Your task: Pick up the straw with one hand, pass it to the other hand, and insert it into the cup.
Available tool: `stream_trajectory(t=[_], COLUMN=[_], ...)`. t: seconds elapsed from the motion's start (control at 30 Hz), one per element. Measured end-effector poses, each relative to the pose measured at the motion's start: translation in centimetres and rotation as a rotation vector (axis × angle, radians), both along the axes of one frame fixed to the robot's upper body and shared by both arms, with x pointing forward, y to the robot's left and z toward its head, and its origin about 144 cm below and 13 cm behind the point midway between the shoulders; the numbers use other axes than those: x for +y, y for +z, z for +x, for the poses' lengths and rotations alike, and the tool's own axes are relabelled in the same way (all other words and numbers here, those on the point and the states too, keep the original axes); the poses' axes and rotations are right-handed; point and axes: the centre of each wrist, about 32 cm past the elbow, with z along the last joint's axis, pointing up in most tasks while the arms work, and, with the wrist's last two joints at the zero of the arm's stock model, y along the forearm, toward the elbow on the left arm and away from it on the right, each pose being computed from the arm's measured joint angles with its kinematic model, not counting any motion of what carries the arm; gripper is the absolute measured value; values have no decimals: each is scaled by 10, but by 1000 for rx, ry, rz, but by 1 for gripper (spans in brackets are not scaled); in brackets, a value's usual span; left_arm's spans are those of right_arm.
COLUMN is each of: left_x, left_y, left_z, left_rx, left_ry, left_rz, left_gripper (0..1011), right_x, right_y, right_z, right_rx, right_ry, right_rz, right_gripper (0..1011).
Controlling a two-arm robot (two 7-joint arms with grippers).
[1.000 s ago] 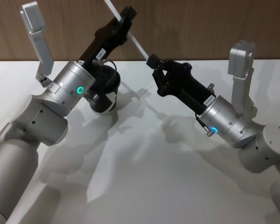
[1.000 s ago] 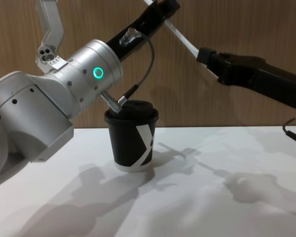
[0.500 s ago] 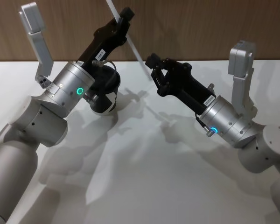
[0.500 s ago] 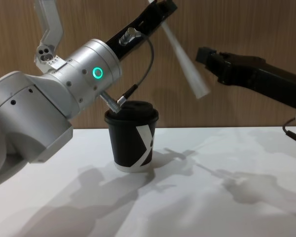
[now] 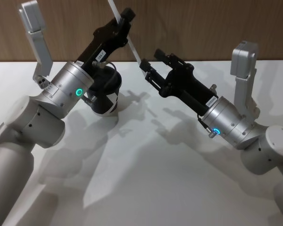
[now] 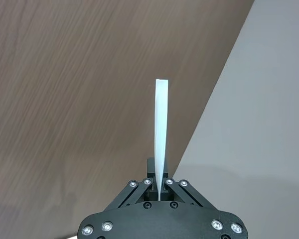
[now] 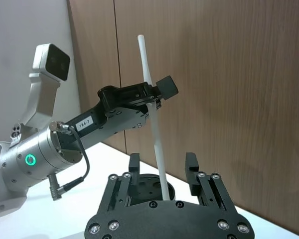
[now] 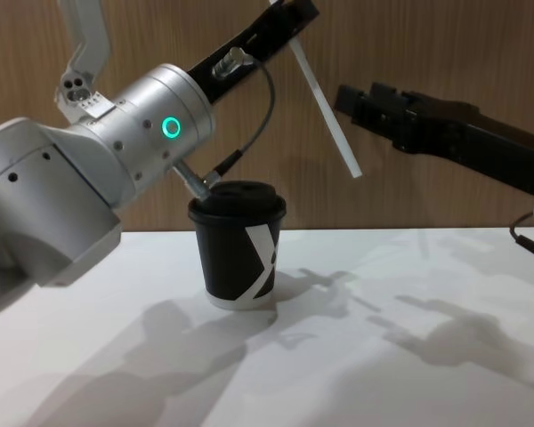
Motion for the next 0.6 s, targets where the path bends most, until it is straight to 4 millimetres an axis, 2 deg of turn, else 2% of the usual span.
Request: stream_trajectory(t=[0.07, 0.1, 0.27, 0.33, 0.43, 0.6], left_x=[1, 1, 6, 7, 10, 17], left_y=[5, 5, 15, 18, 22, 32], left_z=[-3, -3, -9, -11, -14, -20], left_rx=[-18, -18, -65, -80, -104, -165], left_ry=[10, 10, 46, 57, 75, 129], left_rz=[29, 29, 103, 121, 148, 214], left_gripper=[0, 0, 0, 0, 0, 0], right_x=[0, 0, 0, 0, 0, 0], right_y=[0, 0, 0, 0, 0, 0], right_z=[0, 0, 0, 0, 0, 0], right_rx=[0, 0, 0, 0, 0, 0], right_ry=[0, 0, 0, 0, 0, 0], right_rz=[0, 0, 0, 0, 0, 0], right_gripper=[555, 637, 755, 849, 932, 1001])
